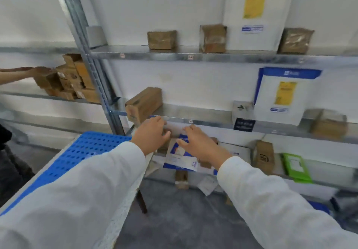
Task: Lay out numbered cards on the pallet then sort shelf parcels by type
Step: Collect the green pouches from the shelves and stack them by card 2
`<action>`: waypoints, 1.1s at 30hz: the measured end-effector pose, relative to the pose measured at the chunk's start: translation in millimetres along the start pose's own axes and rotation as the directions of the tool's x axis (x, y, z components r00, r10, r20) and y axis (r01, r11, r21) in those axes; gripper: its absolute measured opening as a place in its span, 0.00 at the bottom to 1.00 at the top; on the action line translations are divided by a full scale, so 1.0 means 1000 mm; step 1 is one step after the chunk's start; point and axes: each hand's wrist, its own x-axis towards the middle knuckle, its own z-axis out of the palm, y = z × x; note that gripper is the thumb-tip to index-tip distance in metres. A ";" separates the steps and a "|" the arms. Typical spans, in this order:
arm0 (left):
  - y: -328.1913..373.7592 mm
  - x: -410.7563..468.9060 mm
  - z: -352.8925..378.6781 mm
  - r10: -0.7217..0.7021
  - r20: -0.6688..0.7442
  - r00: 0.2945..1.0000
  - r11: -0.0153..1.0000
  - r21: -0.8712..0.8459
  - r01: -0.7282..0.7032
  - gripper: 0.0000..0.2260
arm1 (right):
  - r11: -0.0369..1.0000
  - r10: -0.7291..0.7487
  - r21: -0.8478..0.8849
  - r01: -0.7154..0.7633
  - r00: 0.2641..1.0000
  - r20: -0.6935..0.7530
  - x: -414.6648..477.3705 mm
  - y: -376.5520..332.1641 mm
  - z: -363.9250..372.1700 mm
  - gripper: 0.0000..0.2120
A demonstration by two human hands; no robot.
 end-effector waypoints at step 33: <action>0.288 0.246 0.144 0.662 0.146 0.735 0.700 -0.472 -0.536 0.19 | 0.667 0.728 -0.009 -0.745 0.655 -0.205 -0.029 0.283 -0.108 0.28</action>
